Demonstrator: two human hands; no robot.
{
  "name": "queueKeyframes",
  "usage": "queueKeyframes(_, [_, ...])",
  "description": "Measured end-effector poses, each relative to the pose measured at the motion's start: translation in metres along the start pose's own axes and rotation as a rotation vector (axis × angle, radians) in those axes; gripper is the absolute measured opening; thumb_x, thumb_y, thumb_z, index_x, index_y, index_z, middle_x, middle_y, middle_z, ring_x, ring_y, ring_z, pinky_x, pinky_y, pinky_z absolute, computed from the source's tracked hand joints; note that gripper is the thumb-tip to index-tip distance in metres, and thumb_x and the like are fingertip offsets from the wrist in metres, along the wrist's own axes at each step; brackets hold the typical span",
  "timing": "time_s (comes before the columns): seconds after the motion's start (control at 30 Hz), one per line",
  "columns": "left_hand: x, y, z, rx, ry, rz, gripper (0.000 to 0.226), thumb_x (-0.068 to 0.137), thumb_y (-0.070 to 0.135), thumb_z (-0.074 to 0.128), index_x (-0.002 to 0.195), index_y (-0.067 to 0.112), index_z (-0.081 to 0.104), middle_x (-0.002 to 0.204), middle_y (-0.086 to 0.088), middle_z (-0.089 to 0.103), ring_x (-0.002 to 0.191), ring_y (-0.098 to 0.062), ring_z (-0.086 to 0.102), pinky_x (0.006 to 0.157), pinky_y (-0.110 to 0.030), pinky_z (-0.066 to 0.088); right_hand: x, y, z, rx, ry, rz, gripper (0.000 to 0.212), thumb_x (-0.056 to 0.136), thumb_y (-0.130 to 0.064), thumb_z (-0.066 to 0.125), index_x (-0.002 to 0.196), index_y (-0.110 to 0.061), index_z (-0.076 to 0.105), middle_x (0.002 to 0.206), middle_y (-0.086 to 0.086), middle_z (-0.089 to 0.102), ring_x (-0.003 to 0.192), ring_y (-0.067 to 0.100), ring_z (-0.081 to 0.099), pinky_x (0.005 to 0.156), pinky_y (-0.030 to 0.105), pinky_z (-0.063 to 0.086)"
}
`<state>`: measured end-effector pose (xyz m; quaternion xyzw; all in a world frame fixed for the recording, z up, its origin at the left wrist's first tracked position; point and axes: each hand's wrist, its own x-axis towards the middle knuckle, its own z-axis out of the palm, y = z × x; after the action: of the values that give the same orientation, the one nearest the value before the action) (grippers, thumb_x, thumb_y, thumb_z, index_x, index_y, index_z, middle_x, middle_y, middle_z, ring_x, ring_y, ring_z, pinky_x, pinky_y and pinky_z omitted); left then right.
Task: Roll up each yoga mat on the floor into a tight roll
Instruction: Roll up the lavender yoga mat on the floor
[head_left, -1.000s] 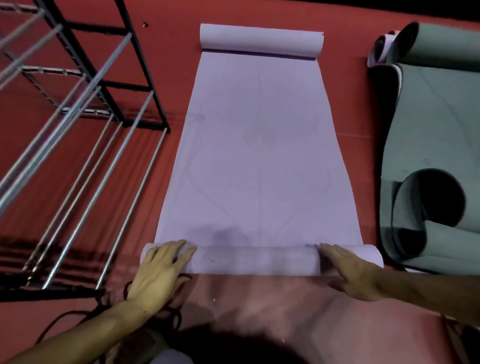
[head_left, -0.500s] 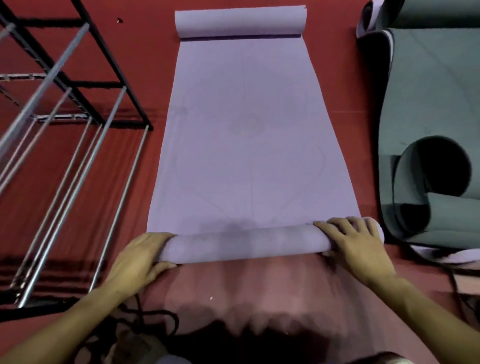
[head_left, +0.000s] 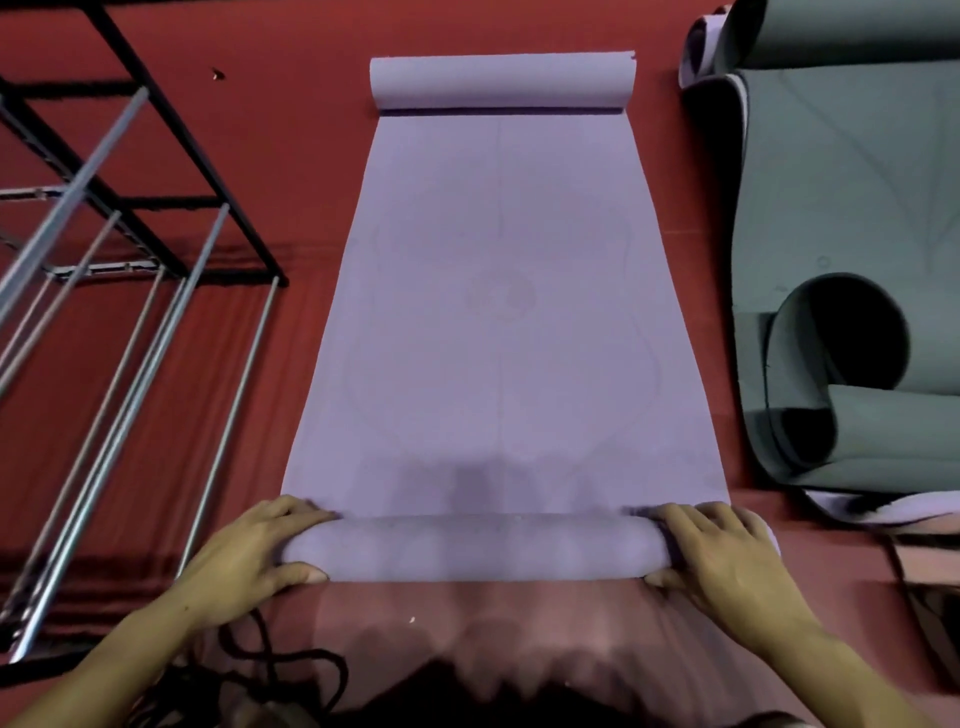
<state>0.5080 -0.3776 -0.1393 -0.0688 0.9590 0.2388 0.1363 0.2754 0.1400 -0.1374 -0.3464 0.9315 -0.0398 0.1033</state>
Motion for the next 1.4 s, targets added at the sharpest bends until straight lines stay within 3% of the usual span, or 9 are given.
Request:
queueKeyframes(0.07, [0.006,0.000,-0.005,-0.015,-0.010,-0.023,0.073,0.074,0.082,0.069,0.141,0.059,0.050,0.135,0.037,0.054,0.125,0.009,0.052,0.101,-0.028,0.048,0.003,0.005,-0.002,0.035,-0.051,-0.001,0.070,0.082,-0.085,0.044,0.141,-0.048,0.052,0.128,-0.028,0.060,0.116,0.014,0.054,0.104,0.042,0.040])
queueKeyframes(0.13, [0.011,0.000,-0.010,-0.055,-0.012,-0.066,0.069,0.071,0.082,0.071,0.133,0.056,0.053,0.131,0.038,0.058,0.119,0.011,0.056,0.096,-0.031,0.051,0.008,0.007,-0.006,0.051,-0.028,0.016,0.070,0.083,-0.086,0.041,0.141,-0.050,0.052,0.134,-0.016,0.056,0.118,0.020,0.052,0.104,0.045,0.044])
queueKeyframes(0.27, [0.017,-0.003,-0.016,-0.010,0.018,-0.092,0.067,0.072,0.093,0.057,0.128,0.055,0.059,0.123,0.038,0.059,0.116,0.007,0.052,0.095,-0.033,0.050,0.016,0.010,-0.010,0.004,0.015,0.031,0.076,0.084,-0.089,0.036,0.144,-0.046,0.055,0.113,-0.009,0.048,0.097,0.018,0.045,0.089,0.042,0.051])
queueKeyframes(0.4, [0.020,-0.005,-0.012,0.143,0.069,-0.089,0.073,0.078,0.096,0.042,0.138,0.057,0.055,0.122,0.032,0.049,0.109,-0.005,0.047,0.091,-0.038,0.047,0.024,0.012,-0.012,0.056,-0.003,0.068,0.077,0.084,-0.086,0.039,0.139,-0.033,0.053,0.112,-0.013,0.056,0.100,0.020,0.054,0.092,0.042,0.049])
queueKeyframes(0.67, [0.019,0.025,0.002,0.204,0.297,-0.055,0.042,0.096,0.060,0.044,0.124,0.042,0.068,0.119,0.025,0.061,0.103,-0.013,0.061,0.078,-0.033,0.044,0.028,0.007,-0.017,-0.001,0.038,0.064,0.070,0.091,-0.078,0.042,0.141,-0.032,0.059,0.124,-0.004,0.055,0.108,0.024,0.048,0.096,0.047,0.050])
queueKeyframes(0.8, [0.012,0.028,0.010,0.183,0.342,-0.041,0.044,0.097,0.054,0.049,0.129,0.034,0.070,0.127,0.019,0.065,0.116,-0.014,0.062,0.092,-0.037,0.052,0.030,0.008,-0.018,-0.038,0.023,0.032,0.087,0.082,-0.082,0.057,0.144,-0.022,0.053,0.124,-0.003,0.060,0.109,0.025,0.054,0.096,0.048,0.051])
queueKeyframes(0.97, [0.009,0.024,0.013,0.195,0.263,-0.012,0.077,0.080,0.073,0.065,0.144,0.031,0.058,0.139,0.017,0.059,0.126,-0.013,0.055,0.104,-0.042,0.048,0.032,0.005,-0.015,-0.054,0.033,0.034,0.067,0.078,-0.065,0.075,0.124,-0.018,0.060,0.115,-0.002,0.063,0.103,0.025,0.055,0.096,0.044,0.046])
queueKeyframes(1.1, [0.016,0.021,0.012,0.247,0.241,0.041,0.079,0.082,0.071,0.057,0.146,0.025,0.053,0.139,0.011,0.059,0.125,-0.018,0.056,0.111,-0.041,0.041,0.034,0.002,-0.013,-0.026,0.041,0.036,0.066,0.080,-0.054,0.080,0.131,-0.016,0.062,0.128,0.003,0.063,0.117,0.031,0.056,0.104,0.047,0.046])
queueKeyframes(1.4, [0.039,0.019,0.005,0.221,0.173,0.023,0.075,0.080,0.079,0.059,0.140,0.033,0.055,0.132,0.018,0.062,0.124,-0.013,0.058,0.109,-0.037,0.043,0.043,0.002,-0.025,-0.052,0.055,0.000,0.072,0.086,-0.069,0.051,0.142,-0.024,0.059,0.125,-0.001,0.059,0.113,0.027,0.051,0.097,0.044,0.047])
